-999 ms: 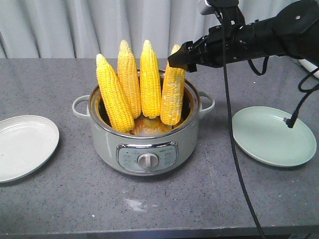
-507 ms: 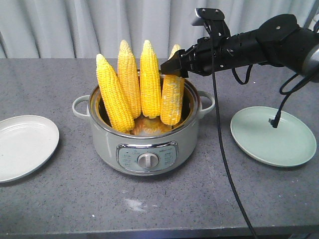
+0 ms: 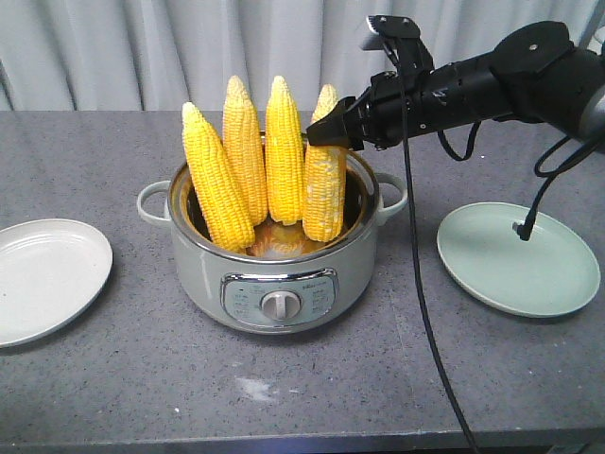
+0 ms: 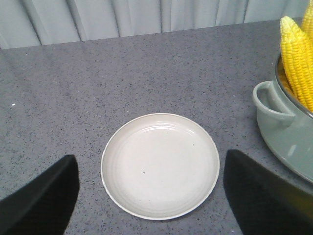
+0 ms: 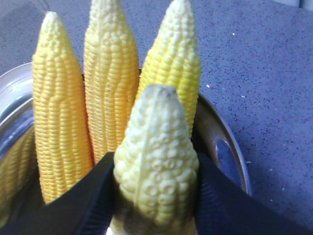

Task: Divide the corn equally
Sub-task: 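Grasp the corn cob with the right gripper and lift it out, then lower the corn cob onto the pale green plate and open the right gripper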

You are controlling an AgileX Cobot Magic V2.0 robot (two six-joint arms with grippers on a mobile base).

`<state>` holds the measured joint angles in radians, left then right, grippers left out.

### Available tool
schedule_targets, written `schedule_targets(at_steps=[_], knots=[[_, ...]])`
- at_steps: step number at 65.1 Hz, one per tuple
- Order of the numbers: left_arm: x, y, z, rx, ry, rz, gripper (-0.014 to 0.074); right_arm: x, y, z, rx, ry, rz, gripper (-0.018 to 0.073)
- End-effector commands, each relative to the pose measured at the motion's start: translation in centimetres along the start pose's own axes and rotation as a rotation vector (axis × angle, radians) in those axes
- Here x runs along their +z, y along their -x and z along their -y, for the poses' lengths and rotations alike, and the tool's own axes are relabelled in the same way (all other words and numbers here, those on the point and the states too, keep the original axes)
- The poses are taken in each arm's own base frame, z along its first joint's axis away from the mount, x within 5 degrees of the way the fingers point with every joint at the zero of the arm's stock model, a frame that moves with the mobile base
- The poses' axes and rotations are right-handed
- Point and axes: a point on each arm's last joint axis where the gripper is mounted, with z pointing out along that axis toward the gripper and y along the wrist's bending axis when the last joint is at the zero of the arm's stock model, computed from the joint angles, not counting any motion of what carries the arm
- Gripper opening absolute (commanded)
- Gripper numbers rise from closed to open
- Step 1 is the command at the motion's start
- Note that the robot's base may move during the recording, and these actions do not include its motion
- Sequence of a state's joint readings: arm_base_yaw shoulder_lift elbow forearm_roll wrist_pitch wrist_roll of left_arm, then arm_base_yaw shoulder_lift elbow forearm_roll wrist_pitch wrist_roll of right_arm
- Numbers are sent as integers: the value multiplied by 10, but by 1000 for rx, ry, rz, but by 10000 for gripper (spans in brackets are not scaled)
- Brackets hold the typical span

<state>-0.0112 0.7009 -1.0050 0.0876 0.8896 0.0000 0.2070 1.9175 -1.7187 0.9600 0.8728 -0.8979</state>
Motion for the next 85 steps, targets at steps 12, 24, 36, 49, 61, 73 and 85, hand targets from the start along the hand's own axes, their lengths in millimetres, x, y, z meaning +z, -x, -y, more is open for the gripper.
schedule_targets(at_steps=[12,24,36,49,61,73,85], knots=[[-4,13,-1,-8,3,83,587,-79,51,-57,-129,-19,213,269],[-4,13,-1,-8,3,83,587,-123,62,-88,-196,-71,270,269],[-4,13,-1,-8,3,83,587,-167,62,-109,-203,-217,262,269],[-4,13,-1,-8,3,83,587,-197,49,-103,-124,-493,159,269],[-4,13,-1,-8,3,83,587,-199,35,-79,-19,-712,7,269],[-4,13,-1,-8,3,83,587,-186,25,-51,3,-851,-139,269],[-4,13,-1,-8,3,83,587,-160,13,-21,13,-918,-298,269]])
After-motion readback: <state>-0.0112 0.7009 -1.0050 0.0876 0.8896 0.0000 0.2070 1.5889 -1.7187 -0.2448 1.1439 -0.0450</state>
